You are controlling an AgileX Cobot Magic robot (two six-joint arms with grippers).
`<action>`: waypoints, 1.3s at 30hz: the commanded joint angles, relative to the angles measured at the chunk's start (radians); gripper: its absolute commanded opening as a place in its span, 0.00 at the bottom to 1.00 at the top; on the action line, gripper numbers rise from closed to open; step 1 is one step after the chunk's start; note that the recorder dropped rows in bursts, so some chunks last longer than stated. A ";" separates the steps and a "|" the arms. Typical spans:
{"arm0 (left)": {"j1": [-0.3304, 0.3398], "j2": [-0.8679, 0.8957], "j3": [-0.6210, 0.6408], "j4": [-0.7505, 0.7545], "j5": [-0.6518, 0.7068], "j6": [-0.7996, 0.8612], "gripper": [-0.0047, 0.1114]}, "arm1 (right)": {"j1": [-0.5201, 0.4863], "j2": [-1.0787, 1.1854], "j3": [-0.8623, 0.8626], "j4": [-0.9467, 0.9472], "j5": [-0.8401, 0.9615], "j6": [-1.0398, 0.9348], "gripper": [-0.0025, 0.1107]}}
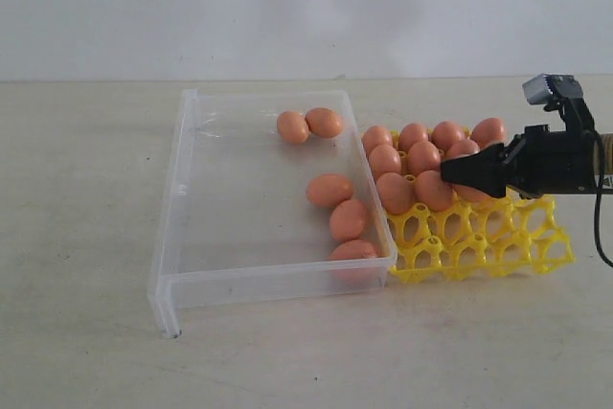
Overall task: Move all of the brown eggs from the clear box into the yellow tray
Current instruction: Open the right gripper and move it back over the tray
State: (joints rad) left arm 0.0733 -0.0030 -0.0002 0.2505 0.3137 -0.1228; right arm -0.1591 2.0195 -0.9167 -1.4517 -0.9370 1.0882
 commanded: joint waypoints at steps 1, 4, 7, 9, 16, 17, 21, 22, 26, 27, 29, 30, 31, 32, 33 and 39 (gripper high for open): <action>-0.004 0.003 0.000 0.002 -0.003 -0.004 0.00 | 0.000 -0.020 -0.002 0.035 0.026 -0.006 0.52; -0.004 0.003 0.000 0.002 -0.003 -0.004 0.00 | 0.000 -0.048 -0.002 0.066 0.029 -0.019 0.52; -0.004 0.003 0.000 0.002 -0.003 -0.004 0.00 | 0.000 -0.081 -0.002 0.084 0.031 -0.026 0.52; -0.004 0.003 0.000 0.002 -0.003 -0.004 0.00 | 0.000 -0.096 -0.002 0.086 0.031 -0.026 0.52; -0.004 0.003 0.000 0.002 -0.003 -0.004 0.00 | 0.016 -0.150 -0.002 0.111 -0.135 0.090 0.46; -0.004 0.003 0.000 0.002 -0.003 -0.004 0.00 | 0.036 -0.160 -0.002 0.131 -0.176 0.127 0.38; -0.004 0.003 0.000 0.002 -0.003 -0.004 0.00 | 0.197 -0.208 -0.004 0.130 -0.209 0.197 0.02; -0.004 0.003 0.000 0.002 -0.003 -0.004 0.00 | 0.256 -0.222 -0.004 0.121 -0.174 0.190 0.02; -0.004 0.003 0.000 0.002 -0.003 -0.004 0.00 | 0.669 -0.285 -0.148 -0.201 0.451 0.226 0.02; -0.004 0.003 0.000 0.002 -0.003 -0.004 0.00 | 0.752 -0.285 -0.179 -0.273 0.664 0.287 0.02; -0.004 0.003 0.000 0.002 -0.003 -0.004 0.00 | 0.944 -0.256 -0.256 -0.293 1.273 0.311 0.02; -0.004 0.003 0.000 0.002 -0.003 -0.004 0.00 | 0.993 -0.220 -0.312 -0.293 1.448 0.239 0.02; -0.004 0.003 0.000 0.002 -0.003 -0.004 0.00 | 0.997 -0.202 -0.340 -0.293 1.464 0.203 0.02; -0.004 0.003 0.000 0.002 -0.003 -0.004 0.00 | 0.986 -0.173 -0.394 -0.170 1.427 0.112 0.02; -0.004 0.003 0.000 0.002 -0.003 -0.004 0.00 | 0.956 -0.143 -0.461 0.136 1.392 -0.072 0.02; -0.004 0.003 0.000 0.002 -0.003 -0.004 0.00 | 0.833 0.011 -0.892 1.315 2.053 -1.322 0.02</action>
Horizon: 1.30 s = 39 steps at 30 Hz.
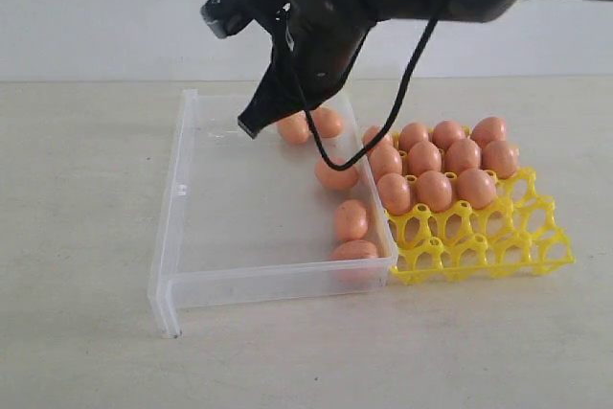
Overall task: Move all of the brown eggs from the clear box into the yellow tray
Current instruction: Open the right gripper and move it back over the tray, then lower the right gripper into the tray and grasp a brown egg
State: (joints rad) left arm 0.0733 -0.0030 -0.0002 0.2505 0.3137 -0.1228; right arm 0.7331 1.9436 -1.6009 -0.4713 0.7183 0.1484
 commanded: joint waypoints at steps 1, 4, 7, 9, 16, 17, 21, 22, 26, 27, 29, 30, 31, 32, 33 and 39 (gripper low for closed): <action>-0.004 0.003 0.000 0.002 -0.003 -0.004 0.00 | -0.069 0.113 -0.247 0.326 0.442 -0.400 0.02; -0.004 0.003 0.000 0.002 -0.003 -0.004 0.00 | -0.085 0.163 -0.297 0.321 0.438 -0.482 0.02; -0.004 0.003 0.000 0.002 -0.003 -0.004 0.00 | -0.083 0.195 -0.295 0.324 0.392 -0.628 0.14; -0.004 0.003 0.000 0.002 -0.003 -0.004 0.00 | -0.083 0.215 -0.295 0.329 0.381 -0.682 0.31; -0.004 0.003 0.000 0.002 -0.003 -0.004 0.00 | -0.083 0.302 -0.295 0.275 0.266 -0.406 0.70; -0.004 0.003 0.000 0.002 -0.003 -0.004 0.00 | -0.085 0.316 -0.295 0.263 0.240 -0.366 0.70; -0.004 0.003 0.000 0.002 -0.003 -0.004 0.00 | -0.085 0.338 -0.295 0.246 0.185 -0.262 0.69; -0.004 0.003 0.000 0.002 -0.003 -0.004 0.00 | -0.085 0.342 -0.295 0.246 0.182 -0.229 0.69; -0.004 0.003 0.000 0.002 -0.003 -0.004 0.00 | -0.087 0.352 -0.295 0.177 0.184 -0.013 0.69; -0.004 0.003 0.000 0.002 -0.003 -0.004 0.00 | -0.087 0.352 -0.295 0.161 0.184 0.026 0.69; -0.004 0.003 0.000 0.002 -0.003 -0.004 0.00 | -0.087 0.353 -0.295 0.153 0.188 0.068 0.69; -0.004 0.003 0.000 0.002 -0.003 -0.004 0.00 | -0.087 0.353 -0.295 0.153 0.190 0.068 0.69; -0.004 0.003 0.000 0.002 -0.003 -0.004 0.00 | -0.087 0.358 -0.295 0.153 0.192 0.087 0.69; -0.004 0.003 0.000 0.002 -0.003 -0.004 0.00 | -0.087 0.360 -0.295 0.153 0.194 0.091 0.69; -0.004 0.003 0.000 0.002 -0.003 -0.004 0.00 | -0.093 0.366 -0.295 0.153 0.198 0.111 0.69; -0.004 0.003 0.000 0.002 -0.003 -0.004 0.00 | -0.128 0.406 -0.295 0.158 0.237 0.143 0.69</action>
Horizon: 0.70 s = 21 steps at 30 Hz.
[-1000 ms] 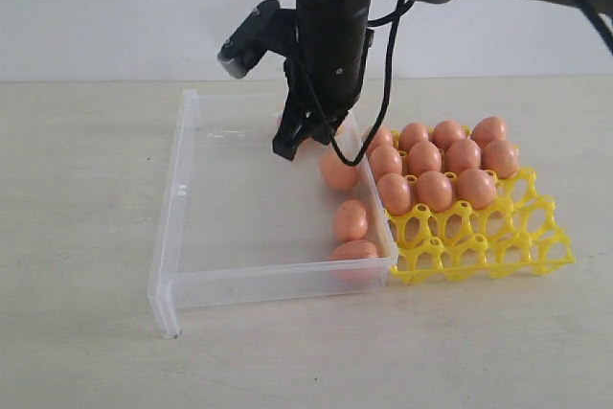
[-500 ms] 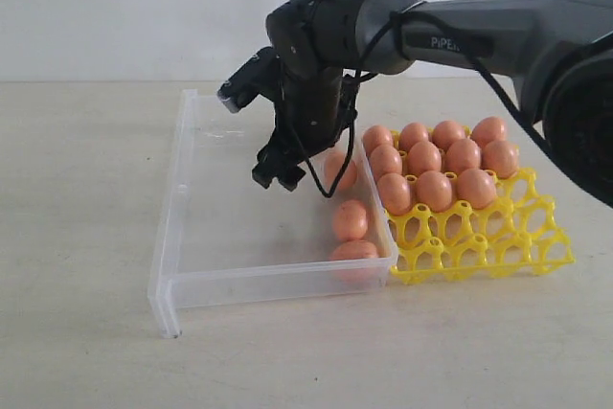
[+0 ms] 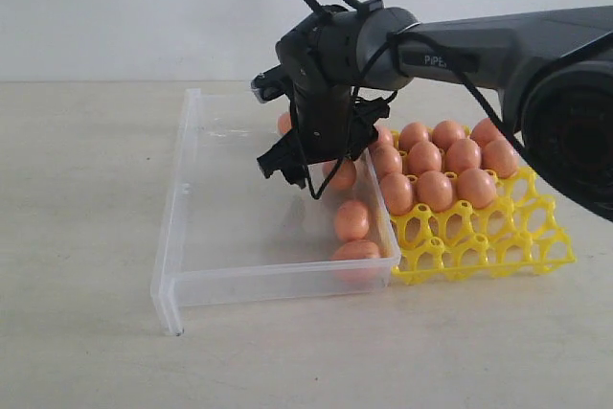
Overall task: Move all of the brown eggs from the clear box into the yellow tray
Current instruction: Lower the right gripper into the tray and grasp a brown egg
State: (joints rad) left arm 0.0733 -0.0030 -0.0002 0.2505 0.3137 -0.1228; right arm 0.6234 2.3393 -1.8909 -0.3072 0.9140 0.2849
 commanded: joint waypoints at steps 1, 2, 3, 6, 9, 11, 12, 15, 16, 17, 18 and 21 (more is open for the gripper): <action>-0.004 0.003 0.000 0.002 -0.003 -0.004 0.00 | -0.018 0.011 -0.005 -0.001 0.047 0.006 0.69; -0.004 0.003 0.000 0.002 -0.003 -0.004 0.00 | -0.018 0.011 -0.005 0.002 0.045 0.006 0.69; -0.004 0.003 0.000 0.002 -0.003 -0.004 0.00 | -0.018 0.011 -0.005 0.005 0.035 0.015 0.64; -0.004 0.003 0.000 0.002 -0.003 -0.004 0.00 | -0.018 0.011 -0.005 0.011 0.044 0.085 0.25; -0.004 0.003 0.000 0.002 -0.003 -0.004 0.00 | -0.018 0.011 -0.005 0.029 0.062 0.088 0.03; -0.004 0.003 0.000 0.002 -0.003 -0.004 0.00 | -0.018 0.011 -0.005 0.031 0.062 0.078 0.02; -0.004 0.003 0.000 0.002 -0.003 -0.004 0.00 | -0.018 0.008 -0.005 0.034 0.060 0.065 0.02; -0.004 0.003 0.000 0.002 -0.003 -0.004 0.00 | -0.018 -0.014 -0.007 0.071 0.048 -0.014 0.02; -0.004 0.003 0.000 0.002 -0.003 -0.004 0.00 | -0.016 -0.026 -0.006 0.094 0.048 -0.044 0.02; -0.004 0.003 0.000 0.002 -0.003 -0.004 0.00 | -0.016 -0.039 -0.006 0.114 0.042 -0.069 0.02; -0.004 0.003 0.000 0.002 -0.003 -0.004 0.00 | -0.014 -0.056 -0.006 0.134 0.034 -0.071 0.02; -0.004 0.003 0.000 0.002 -0.003 -0.004 0.00 | 0.016 -0.115 -0.006 0.149 -0.032 -0.056 0.02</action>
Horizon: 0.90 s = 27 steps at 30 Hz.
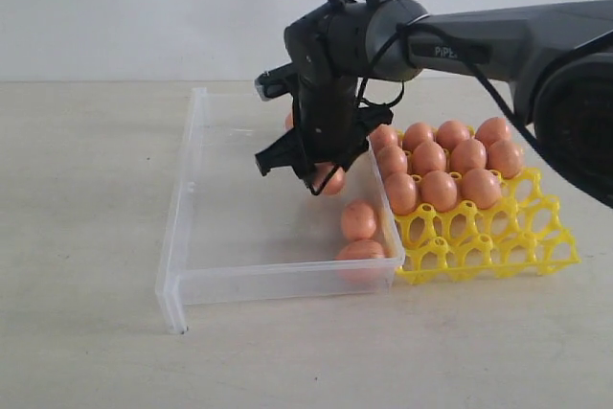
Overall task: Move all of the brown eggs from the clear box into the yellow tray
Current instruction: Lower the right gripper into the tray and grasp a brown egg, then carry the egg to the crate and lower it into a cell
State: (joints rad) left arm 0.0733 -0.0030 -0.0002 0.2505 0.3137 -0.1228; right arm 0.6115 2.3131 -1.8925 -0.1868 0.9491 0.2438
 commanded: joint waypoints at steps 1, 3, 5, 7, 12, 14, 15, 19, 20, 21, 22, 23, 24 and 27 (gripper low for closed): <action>-0.004 0.003 0.000 0.002 -0.003 -0.004 0.00 | 0.042 -0.105 -0.003 0.029 -0.095 -0.015 0.02; -0.004 0.003 0.000 0.002 -0.003 -0.004 0.00 | 0.086 -0.151 0.003 0.029 -0.206 -0.015 0.02; -0.004 0.003 0.000 0.002 -0.003 -0.004 0.00 | 0.134 -0.211 0.055 0.014 -0.377 -0.015 0.02; -0.004 0.003 0.000 0.002 -0.003 -0.004 0.00 | 0.192 -0.295 0.180 -0.037 -0.629 -0.019 0.02; -0.004 0.003 0.000 0.002 -0.003 -0.004 0.00 | 0.284 -0.493 0.562 -0.137 -1.020 -0.019 0.02; -0.004 0.003 0.000 0.002 -0.003 -0.004 0.00 | 0.278 -0.560 0.690 -0.137 -1.029 -0.019 0.02; -0.004 0.003 0.000 0.002 -0.003 -0.004 0.00 | 0.261 -0.596 0.746 -0.131 -1.031 -0.019 0.02; -0.004 0.003 0.000 0.002 -0.003 -0.004 0.00 | 0.126 -0.733 0.923 -0.020 -1.132 -0.029 0.02; -0.004 0.003 0.000 0.002 -0.003 -0.004 0.00 | 0.066 -0.761 0.962 0.065 -1.180 -0.056 0.02; -0.004 0.003 0.000 0.002 -0.003 -0.004 0.00 | 0.002 -0.782 0.995 0.187 -1.227 -0.098 0.02; -0.004 0.003 0.000 0.002 -0.003 -0.004 0.00 | -0.050 -0.795 1.023 0.286 -1.265 -0.132 0.02; -0.004 0.003 0.000 0.002 -0.003 -0.004 0.00 | -0.113 -0.806 1.045 0.417 -1.310 -0.173 0.02; -0.004 0.003 0.000 0.002 -0.003 -0.004 0.00 | -0.172 -0.810 1.059 0.530 -1.352 -0.201 0.02; -0.004 0.003 0.000 0.002 -0.003 -0.004 0.00 | -0.328 -0.812 1.075 0.668 -1.465 -0.172 0.02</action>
State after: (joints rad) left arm 0.0733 -0.0030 -0.0002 0.2505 0.3137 -0.1228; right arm 0.3993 1.5146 -0.8363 0.3359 -0.4082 0.0784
